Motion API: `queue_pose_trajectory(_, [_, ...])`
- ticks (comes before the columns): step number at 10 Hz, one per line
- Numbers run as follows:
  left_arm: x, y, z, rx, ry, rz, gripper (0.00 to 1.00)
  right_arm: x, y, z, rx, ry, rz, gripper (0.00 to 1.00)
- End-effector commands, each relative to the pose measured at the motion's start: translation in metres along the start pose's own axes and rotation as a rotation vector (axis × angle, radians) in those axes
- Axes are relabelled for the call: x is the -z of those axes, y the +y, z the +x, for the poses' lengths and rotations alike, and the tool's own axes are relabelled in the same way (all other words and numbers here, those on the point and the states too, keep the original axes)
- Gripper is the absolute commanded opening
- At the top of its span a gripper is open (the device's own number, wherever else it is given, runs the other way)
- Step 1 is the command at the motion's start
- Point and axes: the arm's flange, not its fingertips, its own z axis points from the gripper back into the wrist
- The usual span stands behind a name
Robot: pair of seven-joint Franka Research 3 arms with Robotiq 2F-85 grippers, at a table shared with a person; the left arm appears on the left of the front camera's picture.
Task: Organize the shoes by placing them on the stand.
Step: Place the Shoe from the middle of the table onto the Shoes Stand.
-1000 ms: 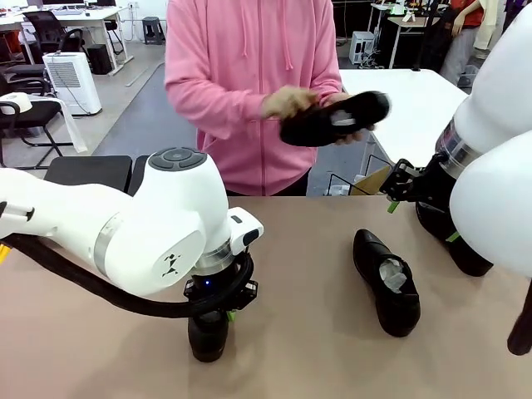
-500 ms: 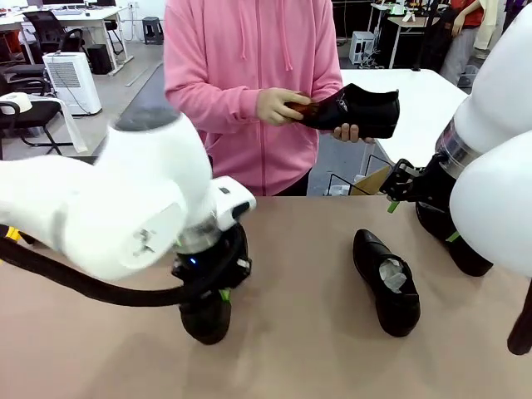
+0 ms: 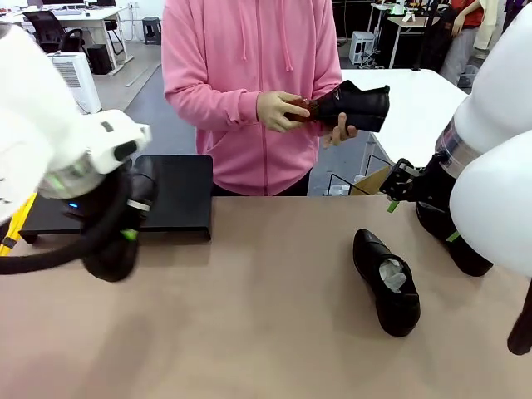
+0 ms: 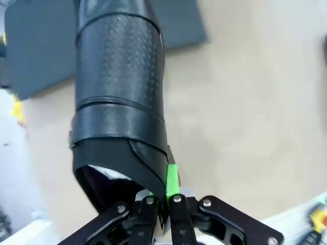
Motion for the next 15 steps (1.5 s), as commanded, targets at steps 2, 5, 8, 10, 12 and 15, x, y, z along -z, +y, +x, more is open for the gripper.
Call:
queue_pose_trajectory(2, [0.034,0.055,0.039,0.029,-0.042,0.138,0.0,-0.001,0.004,0.002,-0.007,0.013,0.022,1.0])
queue_pose_trajectory(5, [0.038,0.095,0.064,-0.073,-0.029,0.078,0.0,-0.001,0.004,0.002,-0.007,0.013,0.022,1.0])
queue_pose_trajectory(8, [0.043,0.086,0.043,0.006,-0.043,0.152,0.0,-0.001,0.004,0.002,-0.007,0.013,0.022,1.0])
queue_pose_trajectory(10, [0.05,0.094,0.053,0.028,-0.15,0.216,0.0,-0.001,0.004,0.002,-0.007,0.013,0.022,1.0])
queue_pose_trajectory(12, [0.067,0.125,0.072,0.095,-0.25,0.306,0.0,-0.001,0.004,0.002,-0.007,0.013,0.022,1.0])
queue_pose_trajectory(15, [0.104,0.156,0.099,0.126,-0.188,0.314,0.0,-0.001,0.004,0.002,-0.007,0.013,0.022,1.0])
